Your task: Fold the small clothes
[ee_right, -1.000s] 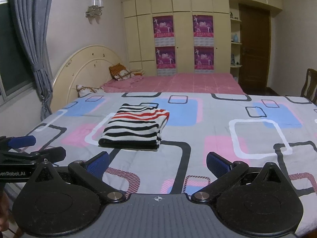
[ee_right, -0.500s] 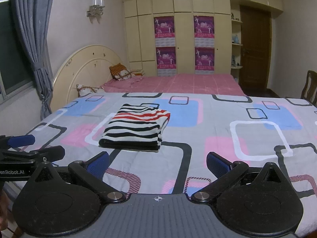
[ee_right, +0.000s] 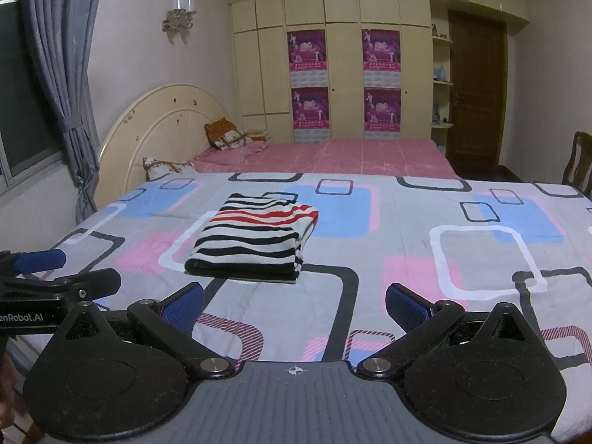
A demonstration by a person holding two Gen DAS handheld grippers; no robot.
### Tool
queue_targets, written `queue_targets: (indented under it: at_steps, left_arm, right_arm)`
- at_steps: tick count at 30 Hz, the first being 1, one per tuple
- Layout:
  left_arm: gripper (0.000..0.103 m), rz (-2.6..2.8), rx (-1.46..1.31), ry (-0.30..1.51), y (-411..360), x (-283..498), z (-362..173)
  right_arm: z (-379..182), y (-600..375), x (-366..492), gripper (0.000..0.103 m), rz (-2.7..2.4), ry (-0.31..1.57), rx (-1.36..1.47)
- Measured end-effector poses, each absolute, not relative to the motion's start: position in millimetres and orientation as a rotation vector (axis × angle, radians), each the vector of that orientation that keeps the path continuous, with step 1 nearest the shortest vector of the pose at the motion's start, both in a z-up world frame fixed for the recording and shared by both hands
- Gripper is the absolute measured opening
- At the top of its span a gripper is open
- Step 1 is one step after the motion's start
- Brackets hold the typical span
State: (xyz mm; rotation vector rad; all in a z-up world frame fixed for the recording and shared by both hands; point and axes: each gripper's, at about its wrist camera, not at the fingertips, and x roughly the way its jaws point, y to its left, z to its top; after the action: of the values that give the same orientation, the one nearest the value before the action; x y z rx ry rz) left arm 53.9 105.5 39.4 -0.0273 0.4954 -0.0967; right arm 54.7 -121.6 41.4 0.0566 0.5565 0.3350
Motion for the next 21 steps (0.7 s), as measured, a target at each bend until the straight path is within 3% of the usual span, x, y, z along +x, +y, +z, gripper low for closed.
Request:
queue_targets:
  at_steps: [21]
  left_arm:
    - [0.102, -0.105, -0.019, 0.487, 105.7, 54.2, 41.9]
  right_arm:
    - [44.1, -118.9, 56.1, 0.103, 0.348, 0.547, 0.040]
